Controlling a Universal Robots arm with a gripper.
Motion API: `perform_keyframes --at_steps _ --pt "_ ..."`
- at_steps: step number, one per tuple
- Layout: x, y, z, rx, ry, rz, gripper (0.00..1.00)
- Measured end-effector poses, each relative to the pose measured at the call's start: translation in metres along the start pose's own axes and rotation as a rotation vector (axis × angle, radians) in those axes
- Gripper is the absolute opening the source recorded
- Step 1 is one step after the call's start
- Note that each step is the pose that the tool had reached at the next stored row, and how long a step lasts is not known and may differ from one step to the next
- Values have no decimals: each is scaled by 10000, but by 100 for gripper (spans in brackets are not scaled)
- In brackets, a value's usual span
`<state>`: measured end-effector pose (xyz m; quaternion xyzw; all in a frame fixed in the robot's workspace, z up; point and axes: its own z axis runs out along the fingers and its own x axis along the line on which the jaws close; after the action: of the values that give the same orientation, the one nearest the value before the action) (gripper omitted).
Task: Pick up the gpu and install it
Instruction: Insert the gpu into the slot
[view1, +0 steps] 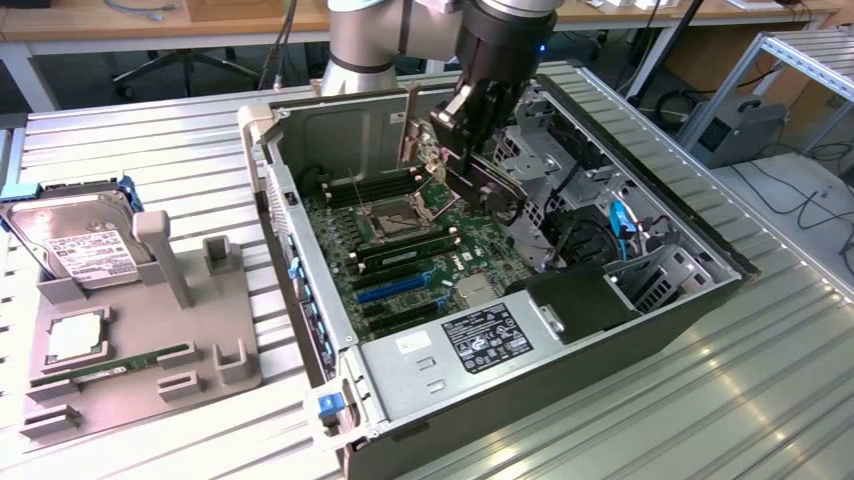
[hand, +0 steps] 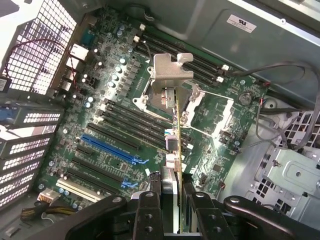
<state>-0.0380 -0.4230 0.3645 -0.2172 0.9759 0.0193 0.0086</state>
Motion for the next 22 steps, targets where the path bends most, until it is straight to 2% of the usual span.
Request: perform_keyframes --at_steps 22 --pt "0 0 1 -15 20 -596 27"
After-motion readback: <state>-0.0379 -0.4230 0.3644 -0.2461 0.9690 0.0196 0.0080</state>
